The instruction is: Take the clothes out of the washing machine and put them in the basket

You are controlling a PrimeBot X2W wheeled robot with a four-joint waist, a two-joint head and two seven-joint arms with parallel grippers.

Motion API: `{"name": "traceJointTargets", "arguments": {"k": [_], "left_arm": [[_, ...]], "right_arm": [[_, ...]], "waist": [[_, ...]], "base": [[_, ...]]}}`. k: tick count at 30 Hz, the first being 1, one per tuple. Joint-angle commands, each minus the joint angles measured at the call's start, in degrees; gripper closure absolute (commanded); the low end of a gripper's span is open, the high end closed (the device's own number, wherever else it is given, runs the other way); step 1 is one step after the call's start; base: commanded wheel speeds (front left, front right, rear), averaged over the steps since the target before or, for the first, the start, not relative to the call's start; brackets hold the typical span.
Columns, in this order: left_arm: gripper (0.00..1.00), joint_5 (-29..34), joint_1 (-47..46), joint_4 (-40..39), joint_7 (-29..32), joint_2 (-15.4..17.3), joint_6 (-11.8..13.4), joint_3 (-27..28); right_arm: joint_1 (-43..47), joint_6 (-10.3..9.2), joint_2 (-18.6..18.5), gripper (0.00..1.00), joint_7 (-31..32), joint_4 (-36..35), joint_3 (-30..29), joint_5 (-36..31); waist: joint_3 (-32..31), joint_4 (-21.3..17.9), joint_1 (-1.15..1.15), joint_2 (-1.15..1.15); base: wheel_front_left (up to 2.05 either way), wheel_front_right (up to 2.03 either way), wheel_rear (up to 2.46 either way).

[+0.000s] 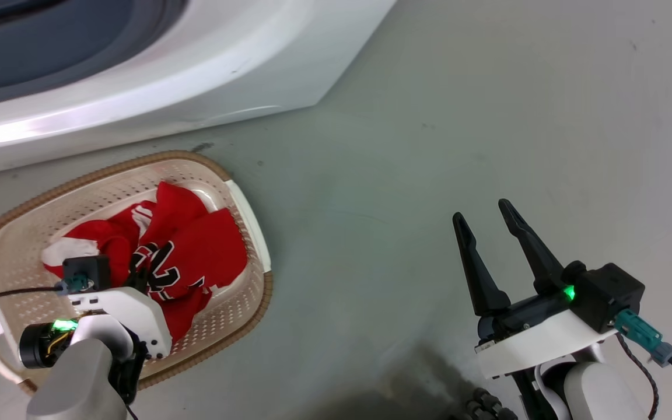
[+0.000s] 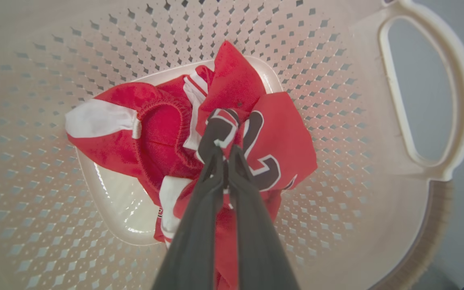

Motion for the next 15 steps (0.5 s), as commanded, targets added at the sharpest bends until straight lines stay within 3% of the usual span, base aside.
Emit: {"name": "traceJointTargets", "arguments": {"k": [1, 8, 9, 10, 11, 15], "left_arm": [[1.00, -0.05, -1.22, 1.12, 0.41, 0.14, -0.09, -0.02], [1.00, -1.69, -4.27, 10.27, 1.24, -0.71, -0.19, 0.78], [0.88, -1.94, -4.18, 11.30, 1.13, -1.03, -0.32, 0.73], [0.57, -2.02, -3.93, 12.26, 0.93, -1.45, -0.51, 0.59], [0.00, -1.99, -3.64, 13.07, 0.64, -1.85, -0.66, 0.44], [0.00, -2.80, -1.84, 16.14, -1.51, -4.14, -1.17, 0.47]], "right_arm": [[-0.95, -0.02, 0.07, 0.00, -0.46, 0.27, 0.16, 0.48], [-1.68, -0.02, 0.06, 0.00, -1.19, 2.20, 0.76, 0.95], [-1.62, -0.02, 0.06, 0.00, -1.29, 2.62, 0.67, 0.93], [-1.50, -0.02, 0.06, 0.00, -1.37, 2.98, 0.52, 0.78], [-1.32, -0.02, 0.06, 0.00, -1.38, 3.35, 0.40, 0.68], [-0.34, -0.03, 0.04, 0.00, -0.78, 4.43, -0.89, -0.68]], "waist": [[1.29, -1.31, -0.01, 0.00], [0.03, -2.35, -0.01, 0.00], [-0.67, -2.29, -0.01, 0.00], [-1.66, -2.14, -0.01, 0.00], [-2.71, -1.92, -0.01, 0.00], [-8.36, -0.19, -0.01, 0.00]], "base": [[0.00, 0.00, 0.00], [0.00, 0.00, 0.00], [0.00, 0.00, 0.00], [0.00, 0.00, 0.00], [0.00, 0.00, 0.00], [0.00, 0.00, 0.00]]}}
